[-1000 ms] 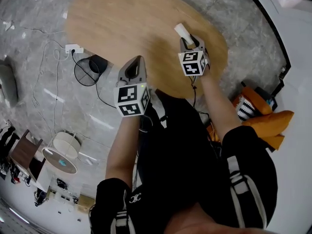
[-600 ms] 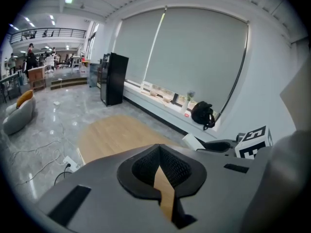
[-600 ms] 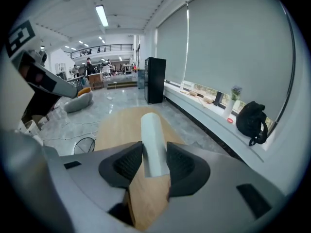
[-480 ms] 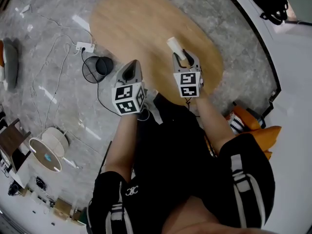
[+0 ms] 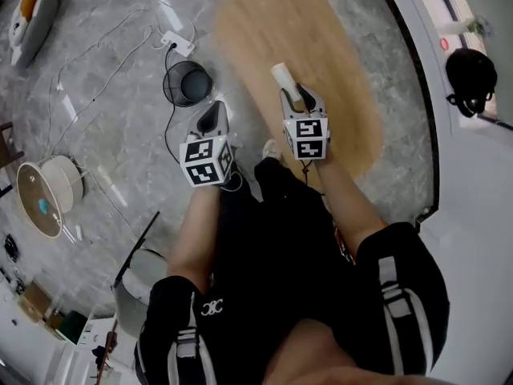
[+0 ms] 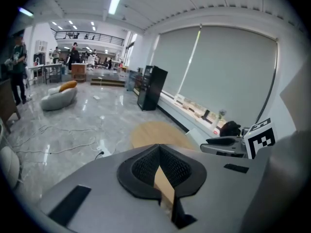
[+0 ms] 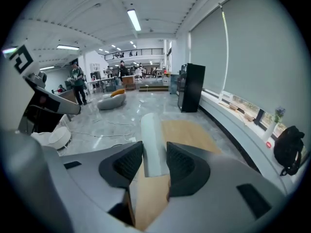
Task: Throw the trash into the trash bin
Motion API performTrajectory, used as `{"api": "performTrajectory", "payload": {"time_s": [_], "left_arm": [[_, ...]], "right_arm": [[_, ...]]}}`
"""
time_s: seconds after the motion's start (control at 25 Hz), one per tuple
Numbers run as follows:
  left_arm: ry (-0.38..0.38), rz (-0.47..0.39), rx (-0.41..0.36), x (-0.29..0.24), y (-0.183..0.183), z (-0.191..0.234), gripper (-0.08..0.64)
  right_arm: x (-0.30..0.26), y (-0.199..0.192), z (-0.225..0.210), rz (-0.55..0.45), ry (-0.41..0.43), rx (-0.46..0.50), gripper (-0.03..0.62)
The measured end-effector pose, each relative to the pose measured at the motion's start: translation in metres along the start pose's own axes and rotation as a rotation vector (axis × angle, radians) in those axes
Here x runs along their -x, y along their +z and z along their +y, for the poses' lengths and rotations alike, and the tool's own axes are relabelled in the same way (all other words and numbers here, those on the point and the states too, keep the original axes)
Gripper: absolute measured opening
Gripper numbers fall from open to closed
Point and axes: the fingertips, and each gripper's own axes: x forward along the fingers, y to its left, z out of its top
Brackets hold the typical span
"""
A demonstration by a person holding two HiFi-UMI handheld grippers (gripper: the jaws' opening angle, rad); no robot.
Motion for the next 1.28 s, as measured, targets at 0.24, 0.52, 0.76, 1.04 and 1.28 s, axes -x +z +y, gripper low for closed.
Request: {"api": "performTrajectory", "payload": {"time_s": [0.24, 0.52, 0.76, 1.04, 1.28], "left_arm": [[0.105, -0.019, 0.082, 0.035, -0.008, 0.118, 0.012], [0.153, -0.004, 0.139, 0.051, -0.032, 0.223, 0.012], [0.174, 0.021, 0.193, 0.039, -0.069, 0.293, 0.012], [0.185, 0.057, 0.26, -0.021, -0.159, 0.368, 0.012], [0.169, 0.074, 0.258, -0.087, -0.227, 0.413, 0.012]], "right_arm": [[-0.061, 0.038, 0.108, 0.03, 0.093, 0.041, 0.154], [-0.126, 0.048, 0.215, 0.09, 0.178, 0.098, 0.155], [-0.198, 0.012, 0.275, 0.201, 0.219, 0.165, 0.155], [-0.299, -0.065, 0.335, 0.293, 0.275, 0.199, 0.155], [-0.385, -0.139, 0.353, 0.331, 0.274, 0.234, 0.155]]}}
